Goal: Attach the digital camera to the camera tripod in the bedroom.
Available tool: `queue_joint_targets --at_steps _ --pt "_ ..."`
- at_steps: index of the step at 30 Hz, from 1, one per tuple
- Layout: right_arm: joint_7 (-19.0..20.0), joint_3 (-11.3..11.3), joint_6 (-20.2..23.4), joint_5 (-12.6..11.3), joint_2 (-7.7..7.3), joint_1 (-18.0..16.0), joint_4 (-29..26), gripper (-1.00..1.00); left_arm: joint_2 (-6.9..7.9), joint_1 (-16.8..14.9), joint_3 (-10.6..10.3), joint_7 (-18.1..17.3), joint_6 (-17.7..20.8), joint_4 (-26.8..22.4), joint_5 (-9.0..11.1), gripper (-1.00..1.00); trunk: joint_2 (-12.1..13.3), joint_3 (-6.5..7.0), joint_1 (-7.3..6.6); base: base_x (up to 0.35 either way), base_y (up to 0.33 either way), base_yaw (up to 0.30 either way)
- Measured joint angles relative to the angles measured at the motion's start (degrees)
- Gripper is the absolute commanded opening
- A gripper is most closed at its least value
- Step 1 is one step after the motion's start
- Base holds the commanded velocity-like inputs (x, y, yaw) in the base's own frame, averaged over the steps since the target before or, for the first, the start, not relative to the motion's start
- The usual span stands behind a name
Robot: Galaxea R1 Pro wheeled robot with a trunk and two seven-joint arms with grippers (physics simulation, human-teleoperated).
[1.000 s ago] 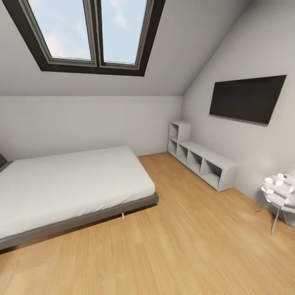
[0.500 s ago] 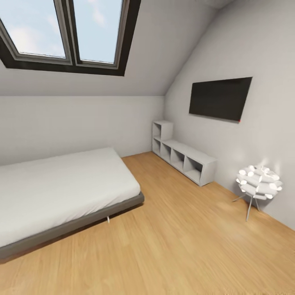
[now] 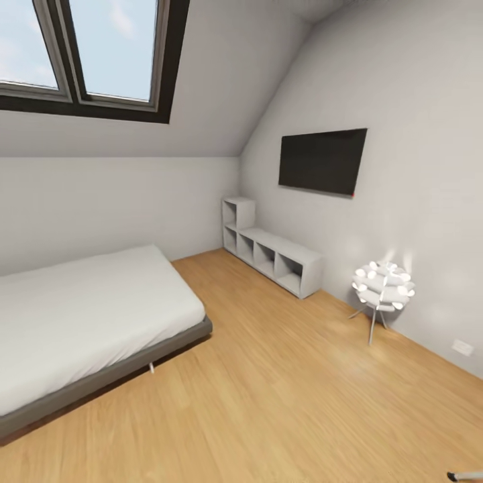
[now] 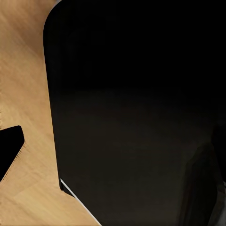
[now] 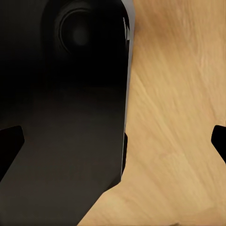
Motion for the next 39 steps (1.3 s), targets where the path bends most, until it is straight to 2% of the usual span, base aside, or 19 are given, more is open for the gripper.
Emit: queue_joint_targets --at_steps 39 --pt "0.0 0.0 0.0 0.0 0.01 0.0 0.0 1.0 0.0 0.0 0.0 0.0 0.0 0.0 0.0 1.0 0.0 0.0 0.0 0.0 0.0 -0.279"
